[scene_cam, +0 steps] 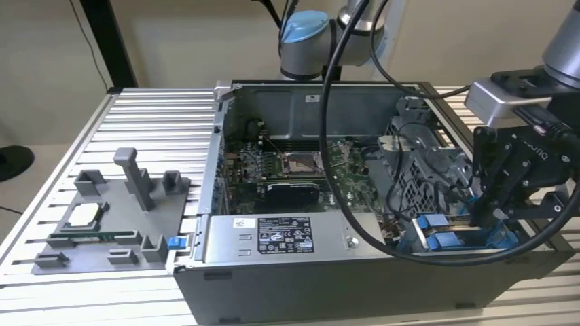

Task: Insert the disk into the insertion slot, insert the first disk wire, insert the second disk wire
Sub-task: 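Insert the first disk wire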

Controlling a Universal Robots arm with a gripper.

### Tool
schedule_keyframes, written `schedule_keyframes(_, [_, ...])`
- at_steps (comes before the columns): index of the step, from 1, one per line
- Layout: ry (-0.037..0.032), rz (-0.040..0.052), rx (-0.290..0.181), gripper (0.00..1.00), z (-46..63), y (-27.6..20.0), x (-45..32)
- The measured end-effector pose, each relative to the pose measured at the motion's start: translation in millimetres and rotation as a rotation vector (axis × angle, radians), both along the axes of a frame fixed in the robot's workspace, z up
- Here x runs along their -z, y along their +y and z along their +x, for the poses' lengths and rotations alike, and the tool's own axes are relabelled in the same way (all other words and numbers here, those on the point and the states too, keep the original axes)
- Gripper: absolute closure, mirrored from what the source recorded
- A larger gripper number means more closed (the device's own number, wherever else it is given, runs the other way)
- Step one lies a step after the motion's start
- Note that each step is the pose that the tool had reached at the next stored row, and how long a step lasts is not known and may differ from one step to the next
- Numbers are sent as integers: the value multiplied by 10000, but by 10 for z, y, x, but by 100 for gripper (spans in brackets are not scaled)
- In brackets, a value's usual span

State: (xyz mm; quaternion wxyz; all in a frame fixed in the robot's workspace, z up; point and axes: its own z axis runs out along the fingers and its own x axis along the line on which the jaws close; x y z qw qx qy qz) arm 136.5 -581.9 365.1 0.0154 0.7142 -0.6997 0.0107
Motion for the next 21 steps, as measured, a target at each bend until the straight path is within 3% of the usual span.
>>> schedule_keyframes(9, [2, 2, 6, 100, 115, 167, 81])
schedule_keyframes(21, [2, 1, 6, 100, 133, 184, 90])
